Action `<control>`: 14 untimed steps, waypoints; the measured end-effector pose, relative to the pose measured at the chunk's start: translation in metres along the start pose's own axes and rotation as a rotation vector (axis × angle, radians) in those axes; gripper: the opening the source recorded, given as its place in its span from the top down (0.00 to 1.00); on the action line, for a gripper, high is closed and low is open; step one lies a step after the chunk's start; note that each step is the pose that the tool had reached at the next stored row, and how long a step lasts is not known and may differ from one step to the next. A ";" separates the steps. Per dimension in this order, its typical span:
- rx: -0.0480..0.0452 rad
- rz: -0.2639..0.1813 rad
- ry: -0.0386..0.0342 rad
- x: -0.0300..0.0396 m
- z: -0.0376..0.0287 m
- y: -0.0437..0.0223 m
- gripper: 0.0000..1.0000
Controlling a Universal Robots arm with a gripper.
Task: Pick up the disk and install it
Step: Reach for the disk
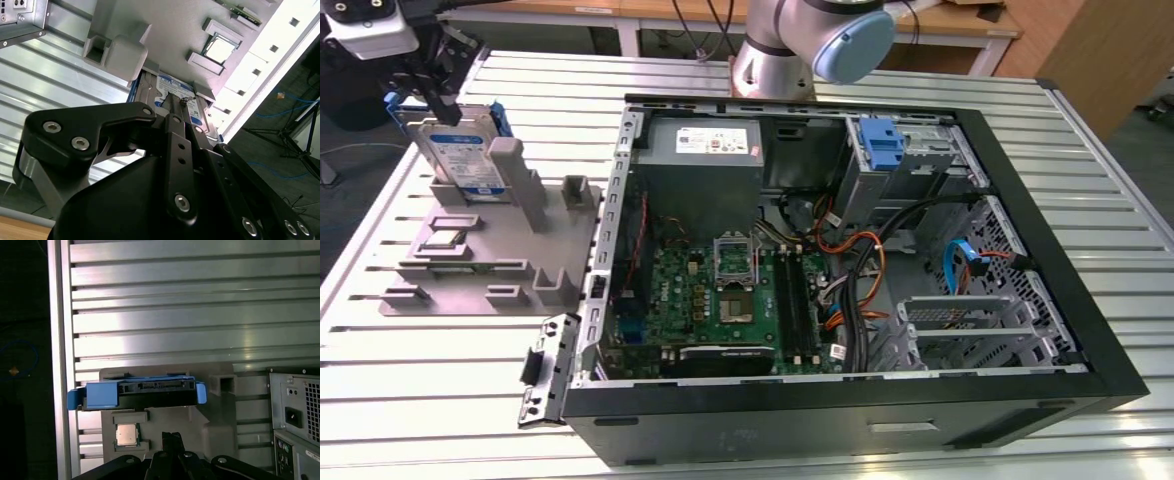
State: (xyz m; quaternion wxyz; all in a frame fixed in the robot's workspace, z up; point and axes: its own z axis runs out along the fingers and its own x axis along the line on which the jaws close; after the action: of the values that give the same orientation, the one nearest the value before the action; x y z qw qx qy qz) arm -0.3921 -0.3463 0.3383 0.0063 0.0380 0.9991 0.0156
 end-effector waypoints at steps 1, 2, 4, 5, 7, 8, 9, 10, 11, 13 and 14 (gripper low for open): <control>-0.0001 0.000 0.0000 0.0006 0.0003 0.0006 0.90; -0.0001 0.000 0.0000 0.0012 0.0006 0.0013 0.90; 0.0000 0.000 0.0001 0.0027 0.0010 0.0028 0.90; -0.0001 0.000 -0.0001 0.0033 0.0013 0.0036 0.90; -0.0001 0.000 -0.0001 0.0044 0.0017 0.0051 0.90; -0.0001 0.000 -0.0001 0.0046 0.0019 0.0057 0.90; 0.0000 0.000 0.0000 0.0049 0.0020 0.0064 0.90; -0.0001 0.000 0.0000 0.0052 0.0021 0.0070 0.90; 0.0000 0.000 0.0000 0.0052 0.0022 0.0075 0.90; -0.0001 0.000 0.0000 0.0055 0.0024 0.0089 0.90; -0.0001 0.000 0.0000 0.0056 0.0026 0.0097 0.90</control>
State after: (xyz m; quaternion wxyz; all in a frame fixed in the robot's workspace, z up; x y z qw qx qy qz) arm -0.3970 -0.3361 0.3360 0.0064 0.0380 0.9991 0.0156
